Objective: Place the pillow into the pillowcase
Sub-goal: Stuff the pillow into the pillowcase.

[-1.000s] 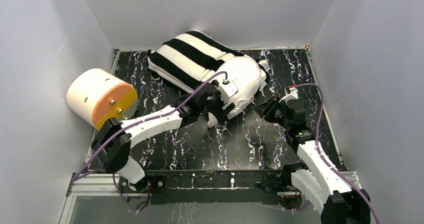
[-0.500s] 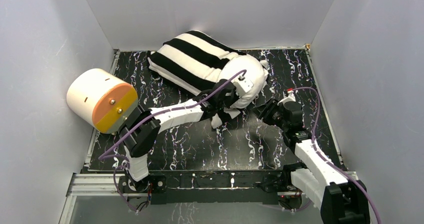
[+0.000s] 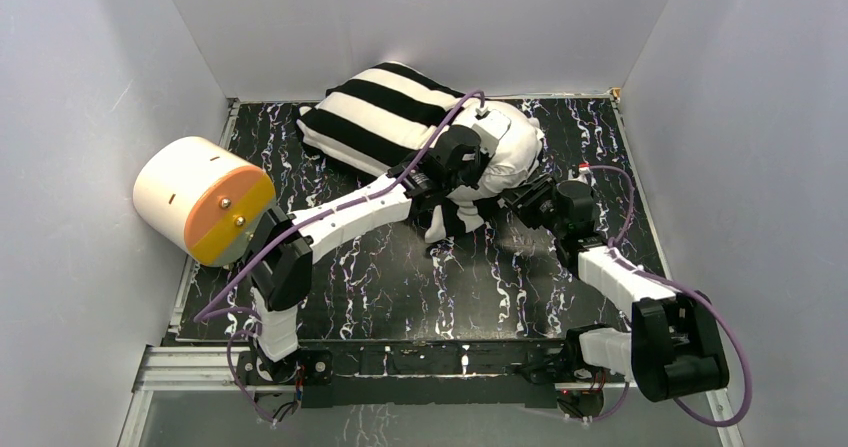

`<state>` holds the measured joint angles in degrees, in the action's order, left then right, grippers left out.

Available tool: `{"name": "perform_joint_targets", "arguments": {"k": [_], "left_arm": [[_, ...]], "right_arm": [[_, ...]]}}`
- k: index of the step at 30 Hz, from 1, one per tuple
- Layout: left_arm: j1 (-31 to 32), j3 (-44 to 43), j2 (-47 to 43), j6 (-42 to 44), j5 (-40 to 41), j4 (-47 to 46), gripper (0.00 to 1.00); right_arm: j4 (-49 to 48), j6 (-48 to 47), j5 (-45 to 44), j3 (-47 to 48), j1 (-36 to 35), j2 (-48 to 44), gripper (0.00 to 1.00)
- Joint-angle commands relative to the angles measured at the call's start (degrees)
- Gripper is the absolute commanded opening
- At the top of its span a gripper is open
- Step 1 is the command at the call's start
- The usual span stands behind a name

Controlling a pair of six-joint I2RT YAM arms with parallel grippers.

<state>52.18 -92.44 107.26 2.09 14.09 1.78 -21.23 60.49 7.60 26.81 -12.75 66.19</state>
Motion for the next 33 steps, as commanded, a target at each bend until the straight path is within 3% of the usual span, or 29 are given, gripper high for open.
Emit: {"name": "perform_joint_targets", "arguments": {"k": [1, 12, 23, 33], "left_arm": [[-0.5, -4.1, -1.4, -1.0, 0.3, -2.6, 0.00], [-0.5, -5.4, 0.5, -1.0, 0.2, -2.4, 0.00], [-0.5, -7.3, 3.4, 2.2, 4.5, -1.3, 0.00], [-0.4, -8.4, 2.6, 1.3, 3.0, -0.4, 0.00]], "right_arm": [[-5.5, 3.3, -1.7, 3.9, 0.2, 3.7, 0.45], [-3.7, 7.4, -3.7, 4.8, 0.0, 7.2, 0.41], [-1.5, 5.6, -8.0, 0.7, -2.6, 1.1, 0.36], [-2.6, 5.9, -11.4, 1.9, -5.5, 2.7, 0.35]]}}
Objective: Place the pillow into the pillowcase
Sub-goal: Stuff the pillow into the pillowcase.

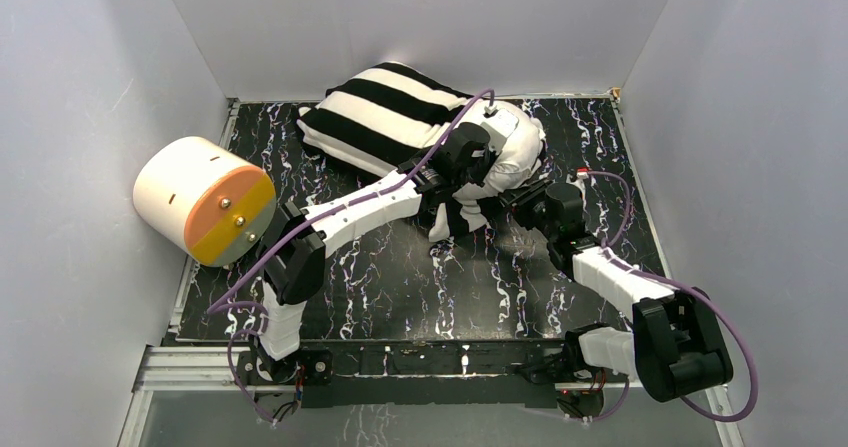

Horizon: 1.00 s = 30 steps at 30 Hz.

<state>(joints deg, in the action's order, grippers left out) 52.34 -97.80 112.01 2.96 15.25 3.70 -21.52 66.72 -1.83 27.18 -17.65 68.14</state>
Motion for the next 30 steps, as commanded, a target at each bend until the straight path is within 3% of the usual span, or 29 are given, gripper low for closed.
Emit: {"name": "perform_joint_targets", "arguments": {"k": [1, 30], "left_arm": [[-0.6, -2.9, -2.4, 0.3, 1.7, -2.3, 0.00], [-0.6, -0.5, -6.3, -1.2, 0.3, -2.8, 0.00]], "right_arm": [[-2.6, -0.2, -2.0, 1.8, -0.8, 1.2, 0.35], [-10.0, 2.3, -6.9, 4.8, -1.8, 11.3, 0.35]]}}
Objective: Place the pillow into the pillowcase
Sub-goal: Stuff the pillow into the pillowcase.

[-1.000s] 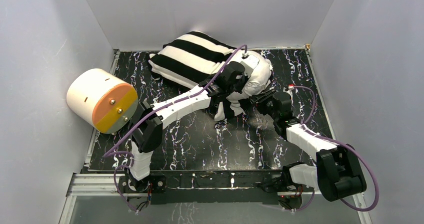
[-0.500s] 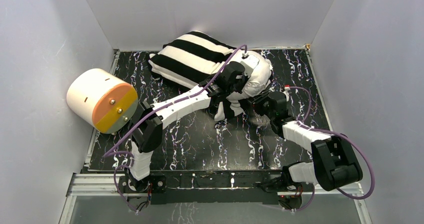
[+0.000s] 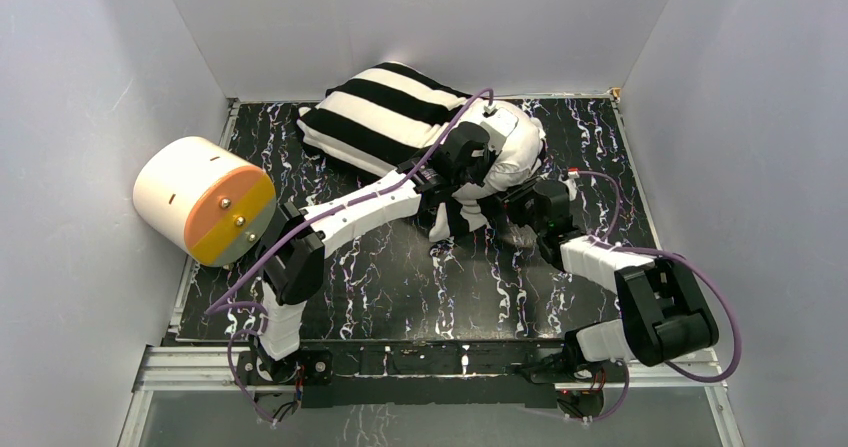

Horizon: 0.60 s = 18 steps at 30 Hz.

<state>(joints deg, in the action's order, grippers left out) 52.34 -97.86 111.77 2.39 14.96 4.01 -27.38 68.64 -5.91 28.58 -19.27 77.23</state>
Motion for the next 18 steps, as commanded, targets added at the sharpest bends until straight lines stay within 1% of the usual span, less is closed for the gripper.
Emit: {"name": "perform_joint_targets", "arguments": {"k": [1, 6, 9, 12, 15, 16, 17, 18], "left_arm": [[-0.6, -0.2, -6.3, -0.9, 0.4, -3.4, 0.00], [-0.6, 1.0, -7.0, -1.4, 0.4, -3.7, 0.00], [-0.6, 1.5, -7.4, -1.9, 0.0, -3.7, 0.00], [-0.6, 2.0, -7.8, -2.0, -0.3, -3.7, 0.00], [-0.6, 2.3, -7.9, -2.0, 0.3, -5.8, 0.00], [-0.6, 2.2, -7.6, -2.0, 0.6, -6.0, 0.00], [-0.7, 2.3, -7.4, -2.0, 0.7, -6.3, 0.00], [-0.8, 2.2, -6.9, -2.0, 0.8, -6.5, 0.00]], "right_arm": [[-4.5, 0.4, -3.2, 3.6, -0.1, 3.1, 0.36], [-9.8, 1.2, -4.1, 2.4, -0.2, 6.2, 0.37], [-11.0, 2.4, -3.7, 2.3, -0.1, 7.8, 0.39], [-11.0, 2.3, -3.2, 3.7, -0.1, 10.1, 0.38], [-7.9, 1.5, -2.9, 5.5, -0.2, 11.9, 0.36], [-7.1, 0.9, -2.8, 5.6, -0.2, 12.4, 0.31], [-6.7, 0.1, -2.7, 5.6, -0.3, 12.8, 0.22], [-7.1, -1.4, -2.4, 5.2, -0.3, 13.0, 0.11]]}}
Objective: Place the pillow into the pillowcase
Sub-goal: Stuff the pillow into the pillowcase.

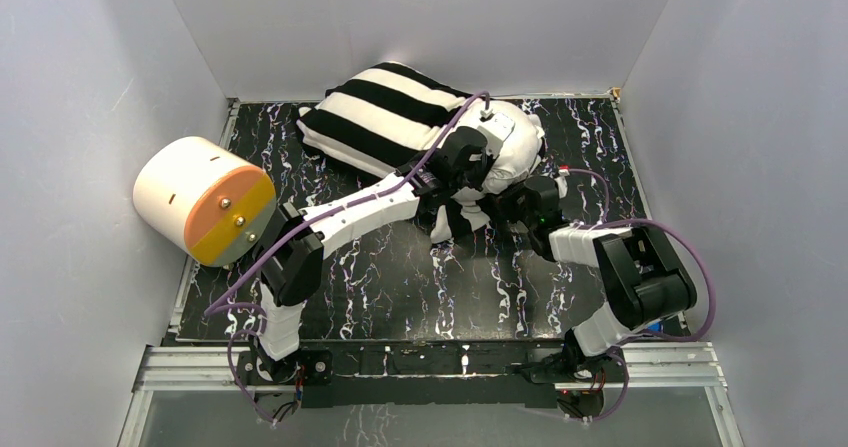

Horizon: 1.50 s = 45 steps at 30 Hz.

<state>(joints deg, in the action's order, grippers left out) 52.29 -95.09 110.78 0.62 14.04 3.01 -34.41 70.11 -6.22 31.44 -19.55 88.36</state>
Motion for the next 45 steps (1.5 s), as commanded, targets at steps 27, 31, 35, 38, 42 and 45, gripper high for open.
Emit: {"name": "perform_joint_targets", "arguments": {"k": [27, 31, 35, 38, 42, 45], "left_arm": [[-10.2, 24.5, 19.8, -12.3, -6.0, -17.4, 0.00], [-9.6, 30.0, 17.2, -13.2, -6.5, -18.7, 0.00], [-9.4, 34.5, 14.0, -13.0, -5.8, -18.8, 0.00], [-9.0, 37.7, 11.2, -13.0, -5.5, -18.7, 0.00], [-6.5, 38.9, 4.0, -14.9, -8.9, -13.6, 0.13], [-3.5, 38.7, -5.0, -15.9, -12.2, -9.7, 0.35]], "right_arm": [[-29.4, -10.9, 40.0, 4.5, 6.2, -26.9, 0.00], [-29.3, -8.6, 33.5, 9.0, 6.3, -24.6, 0.00], [-29.6, -7.1, 26.6, 10.8, 6.5, -21.5, 0.00], [-24.8, -10.2, 25.2, 11.2, 6.5, -18.9, 0.00], [-12.9, -17.7, 26.6, 10.5, 6.4, -13.6, 0.00], [-9.0, -22.0, 27.1, 8.3, 6.4, -10.3, 0.00]]}}
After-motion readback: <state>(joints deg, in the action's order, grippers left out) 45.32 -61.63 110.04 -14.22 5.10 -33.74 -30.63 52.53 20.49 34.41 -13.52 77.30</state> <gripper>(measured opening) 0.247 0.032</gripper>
